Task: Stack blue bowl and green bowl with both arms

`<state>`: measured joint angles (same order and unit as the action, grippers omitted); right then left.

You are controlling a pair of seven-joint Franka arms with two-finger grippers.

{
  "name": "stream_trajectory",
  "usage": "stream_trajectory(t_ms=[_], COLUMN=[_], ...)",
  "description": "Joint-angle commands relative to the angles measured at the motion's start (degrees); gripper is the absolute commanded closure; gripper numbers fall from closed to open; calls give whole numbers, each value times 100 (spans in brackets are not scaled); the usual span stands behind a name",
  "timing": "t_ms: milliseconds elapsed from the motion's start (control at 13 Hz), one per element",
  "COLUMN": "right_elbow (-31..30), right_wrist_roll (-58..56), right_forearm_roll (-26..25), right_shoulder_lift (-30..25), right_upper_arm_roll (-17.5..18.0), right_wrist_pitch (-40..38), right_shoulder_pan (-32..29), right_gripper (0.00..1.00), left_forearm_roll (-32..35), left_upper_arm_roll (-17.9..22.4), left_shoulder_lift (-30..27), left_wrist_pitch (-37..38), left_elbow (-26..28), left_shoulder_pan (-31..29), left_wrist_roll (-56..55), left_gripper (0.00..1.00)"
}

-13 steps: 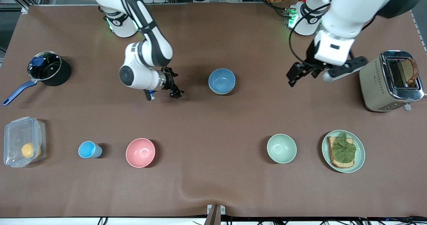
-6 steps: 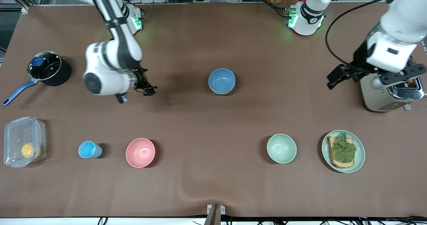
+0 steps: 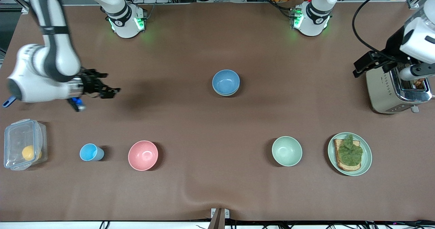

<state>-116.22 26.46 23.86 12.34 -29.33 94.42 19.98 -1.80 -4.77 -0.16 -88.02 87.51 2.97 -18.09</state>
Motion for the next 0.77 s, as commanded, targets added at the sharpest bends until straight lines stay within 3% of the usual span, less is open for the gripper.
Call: stream_trajectory(t_ms=[0, 77, 154, 385, 692], right_elbow=[309, 510, 704, 1328, 1515], right_wrist_roll=[-631, -894, -1167, -1371, -1170], right_forearm_roll=[-624, -1063, -1180, -1173, -1751], right_shoulder_lift=[-109, -170, -319, -583, -1294], right_upper_arm_roll=[575, 812, 1041, 1227, 2614], right_wrist_pitch=[-108, -99, -64, -47, -30], right_shoulder_pan=[-677, -932, -1169, -1427, -1620], right_gripper=[0, 0, 0, 0, 0], left_forearm_roll=[4, 39, 249, 462, 409], left_upper_arm_roll=[46, 55, 29, 2, 2], left_shoulder_lift=[77, 77, 60, 34, 42], left_wrist_pitch=[408, 409, 409, 418, 497], left_elbow=[-313, -313, -322, -313, -313], left_shoulder_pan=[63, 63, 63, 72, 72], left_wrist_roll=[87, 113, 287, 552, 553], left_gripper=[0, 0, 0, 0, 0])
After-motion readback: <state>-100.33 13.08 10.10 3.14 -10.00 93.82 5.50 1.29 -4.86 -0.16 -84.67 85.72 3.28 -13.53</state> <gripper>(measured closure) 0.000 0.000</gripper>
